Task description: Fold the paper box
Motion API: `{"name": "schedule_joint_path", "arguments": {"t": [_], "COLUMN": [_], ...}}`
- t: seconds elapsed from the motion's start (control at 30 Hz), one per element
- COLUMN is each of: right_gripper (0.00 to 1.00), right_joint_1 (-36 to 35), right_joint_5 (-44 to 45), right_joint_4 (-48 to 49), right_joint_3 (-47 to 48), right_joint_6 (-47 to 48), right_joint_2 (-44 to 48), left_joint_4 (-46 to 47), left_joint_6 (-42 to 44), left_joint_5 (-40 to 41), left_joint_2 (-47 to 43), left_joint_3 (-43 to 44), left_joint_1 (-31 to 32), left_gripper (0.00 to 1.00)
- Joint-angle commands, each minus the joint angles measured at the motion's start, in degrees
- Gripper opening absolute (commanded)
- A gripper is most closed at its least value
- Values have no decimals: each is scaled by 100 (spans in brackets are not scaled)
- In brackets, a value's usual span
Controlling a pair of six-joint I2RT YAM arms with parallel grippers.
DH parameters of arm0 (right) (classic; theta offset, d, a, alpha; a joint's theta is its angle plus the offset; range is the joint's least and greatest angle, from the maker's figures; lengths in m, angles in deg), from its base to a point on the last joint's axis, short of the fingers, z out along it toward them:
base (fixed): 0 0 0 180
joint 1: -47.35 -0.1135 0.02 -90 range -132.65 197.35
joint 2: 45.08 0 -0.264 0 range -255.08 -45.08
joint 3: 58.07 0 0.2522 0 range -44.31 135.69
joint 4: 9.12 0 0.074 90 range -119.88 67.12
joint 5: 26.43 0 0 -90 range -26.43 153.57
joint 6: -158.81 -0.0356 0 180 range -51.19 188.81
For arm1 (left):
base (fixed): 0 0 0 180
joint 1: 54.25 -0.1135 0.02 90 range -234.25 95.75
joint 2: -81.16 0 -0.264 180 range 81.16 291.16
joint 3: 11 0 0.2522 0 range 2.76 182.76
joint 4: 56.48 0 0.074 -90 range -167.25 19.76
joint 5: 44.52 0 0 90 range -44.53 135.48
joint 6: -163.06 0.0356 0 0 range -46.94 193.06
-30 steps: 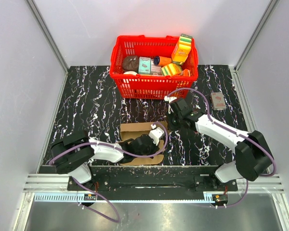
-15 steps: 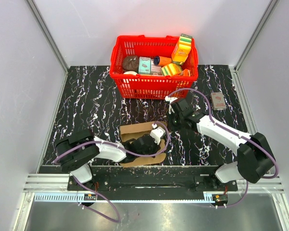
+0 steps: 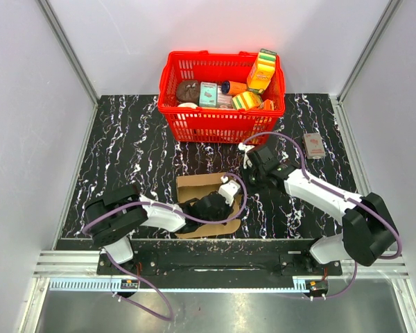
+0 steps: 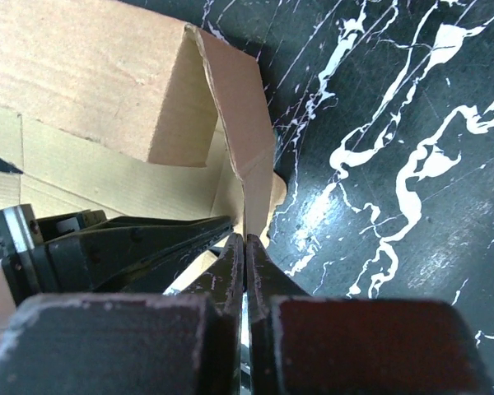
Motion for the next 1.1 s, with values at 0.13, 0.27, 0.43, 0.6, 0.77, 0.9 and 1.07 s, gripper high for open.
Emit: {"name": "schedule_joint_path", "arguments": {"t": [0.13,0.27,0.43,0.6,0.77,0.9,1.07], "right_gripper": [0,0,0,0,0,0,0], "right_joint_1": [15,-3,-47,-73,-134,-161,-161], "right_joint_5": [-428,-525,-437,-393,-279,-208,-147], "right_joint_4": [64,90,117,222,240,214,187], "right_joint_3": [-42,-112,-261,-349,-358,-349,-323], "right_joint_6": [-192,-254,-289,-289,-289,-263,-236], "right_joint_2": [268,295,251,216,163,145,145], "left_joint_4": [240,275,275,214,38,-120,-393], "left_joint_6": [-106,-114,-114,-106,26,219,404], "left_joint_5": [171,180,171,154,92,-171,-795], "left_joint_2": [74,100,48,-84,-487,-944,-1778], "left_joint_3": [125,108,73,20,-15,-33,-50], "left_joint_1": [13,13,13,13,13,13,22], "left_gripper": [0,0,0,0,0,0,0]}}
